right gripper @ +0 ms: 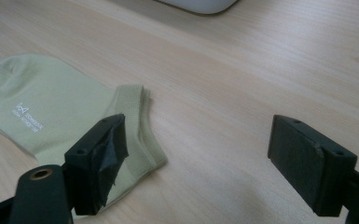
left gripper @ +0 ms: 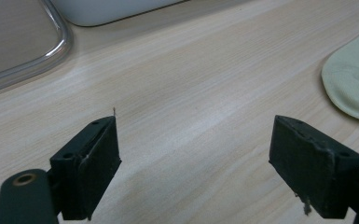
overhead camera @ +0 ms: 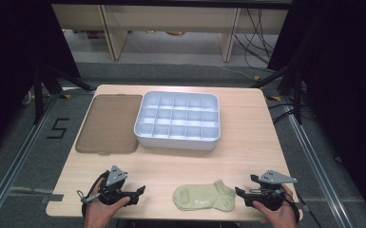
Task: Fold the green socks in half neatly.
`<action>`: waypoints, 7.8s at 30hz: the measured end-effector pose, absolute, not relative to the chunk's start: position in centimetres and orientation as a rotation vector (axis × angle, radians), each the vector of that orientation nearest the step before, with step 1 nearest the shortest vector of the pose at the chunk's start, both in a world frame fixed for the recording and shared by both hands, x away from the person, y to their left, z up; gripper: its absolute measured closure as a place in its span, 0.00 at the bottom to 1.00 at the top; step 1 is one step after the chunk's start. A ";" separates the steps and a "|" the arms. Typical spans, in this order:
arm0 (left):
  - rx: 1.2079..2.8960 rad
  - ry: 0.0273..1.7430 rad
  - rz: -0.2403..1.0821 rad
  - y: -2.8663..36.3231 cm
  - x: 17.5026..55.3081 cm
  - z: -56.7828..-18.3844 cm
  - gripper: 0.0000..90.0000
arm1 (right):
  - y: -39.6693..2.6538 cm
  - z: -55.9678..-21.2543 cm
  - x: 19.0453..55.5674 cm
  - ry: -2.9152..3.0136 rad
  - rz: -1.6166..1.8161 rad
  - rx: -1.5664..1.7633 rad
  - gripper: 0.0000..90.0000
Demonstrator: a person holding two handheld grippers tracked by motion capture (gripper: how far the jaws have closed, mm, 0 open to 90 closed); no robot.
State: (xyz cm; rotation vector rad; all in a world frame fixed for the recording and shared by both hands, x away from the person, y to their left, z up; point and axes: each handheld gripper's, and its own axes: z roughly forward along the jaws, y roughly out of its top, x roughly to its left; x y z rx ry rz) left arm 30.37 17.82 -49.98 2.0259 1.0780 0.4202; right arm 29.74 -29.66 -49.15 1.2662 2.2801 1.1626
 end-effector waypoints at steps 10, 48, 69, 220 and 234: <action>2.026 1.071 0.346 16.5 30.1 -49.9 0.18 | -29.6 -49.0 29.8 2.283 1.169 1.208 0.25; 2.209 0.841 0.195 5.5 29.9 -50.8 0.52 | -28.7 -48.6 29.5 2.305 1.207 1.150 0.29; 2.144 0.830 0.218 5.8 29.9 -50.8 0.93 | -28.2 -48.6 29.5 2.368 1.247 1.036 0.44; 2.266 0.713 0.197 1.3 32.2 -47.9 0.90 | -19.6 -50.0 34.8 2.671 1.237 0.871 0.99; 2.072 0.737 0.110 3.2 32.8 -45.6 0.67 | -21.6 -48.9 35.1 2.596 1.304 0.917 0.99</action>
